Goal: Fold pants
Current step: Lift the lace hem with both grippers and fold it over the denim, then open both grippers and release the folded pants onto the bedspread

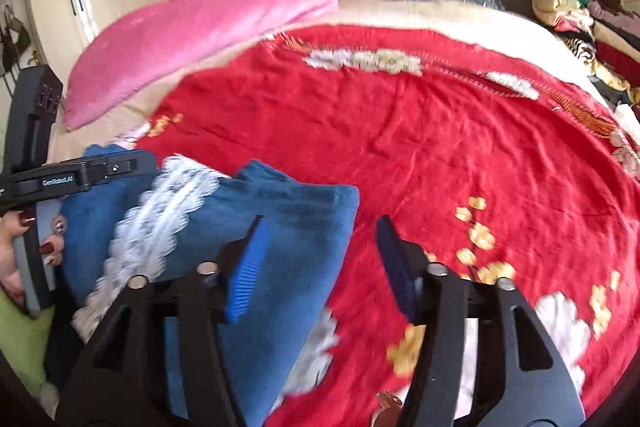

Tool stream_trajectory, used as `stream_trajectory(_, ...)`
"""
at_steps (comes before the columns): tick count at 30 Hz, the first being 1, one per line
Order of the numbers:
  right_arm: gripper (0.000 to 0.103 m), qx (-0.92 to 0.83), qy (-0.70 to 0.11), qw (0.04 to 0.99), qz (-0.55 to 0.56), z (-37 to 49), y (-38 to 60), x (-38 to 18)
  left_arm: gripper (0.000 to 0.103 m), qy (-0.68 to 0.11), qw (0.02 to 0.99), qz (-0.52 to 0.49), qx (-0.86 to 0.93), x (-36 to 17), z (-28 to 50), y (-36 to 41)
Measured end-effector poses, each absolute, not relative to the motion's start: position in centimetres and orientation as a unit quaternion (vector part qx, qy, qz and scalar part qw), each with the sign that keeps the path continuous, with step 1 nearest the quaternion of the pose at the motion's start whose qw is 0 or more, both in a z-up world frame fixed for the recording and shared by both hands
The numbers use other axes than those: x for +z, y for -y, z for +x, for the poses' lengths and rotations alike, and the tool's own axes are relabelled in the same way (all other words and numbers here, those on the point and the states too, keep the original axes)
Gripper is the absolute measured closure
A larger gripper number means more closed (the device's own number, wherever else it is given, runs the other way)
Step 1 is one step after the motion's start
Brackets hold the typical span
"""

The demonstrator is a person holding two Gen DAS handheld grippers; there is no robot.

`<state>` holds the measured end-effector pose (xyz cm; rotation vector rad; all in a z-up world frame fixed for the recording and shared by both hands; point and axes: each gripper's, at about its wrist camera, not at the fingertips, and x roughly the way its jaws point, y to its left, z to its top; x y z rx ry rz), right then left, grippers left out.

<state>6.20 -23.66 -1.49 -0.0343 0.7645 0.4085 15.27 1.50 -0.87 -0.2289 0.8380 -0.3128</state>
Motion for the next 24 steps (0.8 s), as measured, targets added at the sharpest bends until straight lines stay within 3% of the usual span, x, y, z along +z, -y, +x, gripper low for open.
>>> stream_trajectory(7,0.037,0.222,-0.374,0.900,-0.024,2.1,23.4,-1.3,0.039,-0.400,0.899,-0.102,-0.144,0.8,9.3,-2.7)
stream_trajectory(15,0.037,0.266,-0.363,0.891,-0.052,-2.6,22.1,-1.9,0.039,-0.445,0.865,-0.155,-0.169,-1.4,4.3,-3.2)
stream_trajectory(20,0.056,0.299,-0.366,0.877,-0.082,-4.3,20.7,-2.9,0.039,-0.470,0.850,-0.153,-0.181,-3.0,2.6,-1.7)
stream_trajectory(24,0.059,0.301,-0.381,0.871,-0.070,-4.1,20.8,-4.0,0.039,-0.492,0.834,-0.169,-0.184,-4.5,2.7,0.0)
